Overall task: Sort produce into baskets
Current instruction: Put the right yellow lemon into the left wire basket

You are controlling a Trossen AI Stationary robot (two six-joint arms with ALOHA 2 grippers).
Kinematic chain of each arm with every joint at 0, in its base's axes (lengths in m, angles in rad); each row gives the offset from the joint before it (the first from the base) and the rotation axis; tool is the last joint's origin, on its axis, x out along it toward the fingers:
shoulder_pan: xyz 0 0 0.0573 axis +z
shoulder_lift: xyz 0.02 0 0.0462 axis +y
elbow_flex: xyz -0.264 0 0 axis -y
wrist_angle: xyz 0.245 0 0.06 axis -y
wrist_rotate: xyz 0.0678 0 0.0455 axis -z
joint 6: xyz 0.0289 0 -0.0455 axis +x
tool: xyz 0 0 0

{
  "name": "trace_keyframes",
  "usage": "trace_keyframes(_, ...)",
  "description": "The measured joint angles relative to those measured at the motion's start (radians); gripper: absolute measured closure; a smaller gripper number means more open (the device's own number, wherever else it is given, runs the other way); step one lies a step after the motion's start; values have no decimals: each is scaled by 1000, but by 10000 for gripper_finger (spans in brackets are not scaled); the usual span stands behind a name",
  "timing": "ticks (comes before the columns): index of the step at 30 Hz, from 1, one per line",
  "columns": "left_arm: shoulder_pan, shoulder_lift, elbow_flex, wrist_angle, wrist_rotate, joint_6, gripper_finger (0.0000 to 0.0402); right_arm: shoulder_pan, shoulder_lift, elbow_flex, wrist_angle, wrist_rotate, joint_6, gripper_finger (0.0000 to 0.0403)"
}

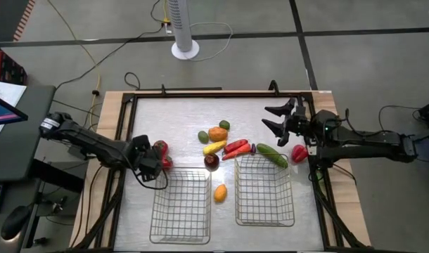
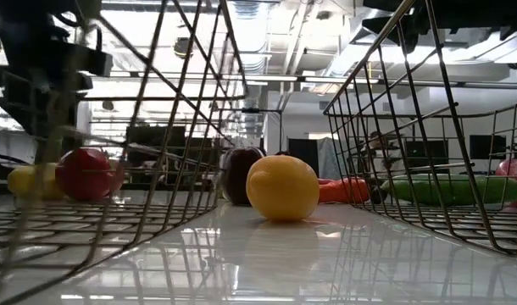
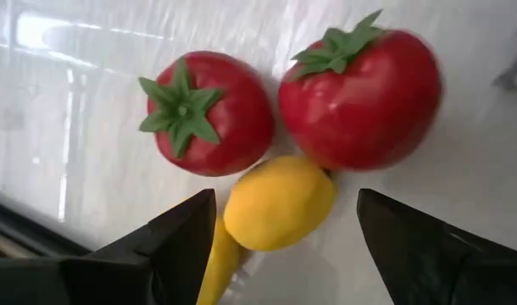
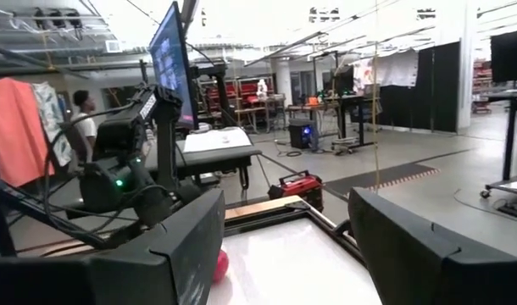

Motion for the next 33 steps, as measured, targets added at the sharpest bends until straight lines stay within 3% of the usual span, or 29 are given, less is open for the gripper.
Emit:
trace_keyframes(12,71,155,-1,18,25,110,126,-1,0,0,-5,-31,14,122)
trace_keyframes(20,71,134,-12,12,48,116,126,-1,0,0,-10,-32,14,122)
trace_keyframes(24,75,134,-81,92,133,92,126,-1,0,0,-10,-33,14,122)
trace_keyframes(27,74,133,-93,115,84,28,126,-1,0,0,-10,-33,14,122)
trace_keyframes(30,75,133,-83,116,3,-156,126,-1,0,0,-9,-33,14,122)
trace_keyframes(33,75,133,-65,118,-4,-273,128,-1,0,0,-7,-33,14,122)
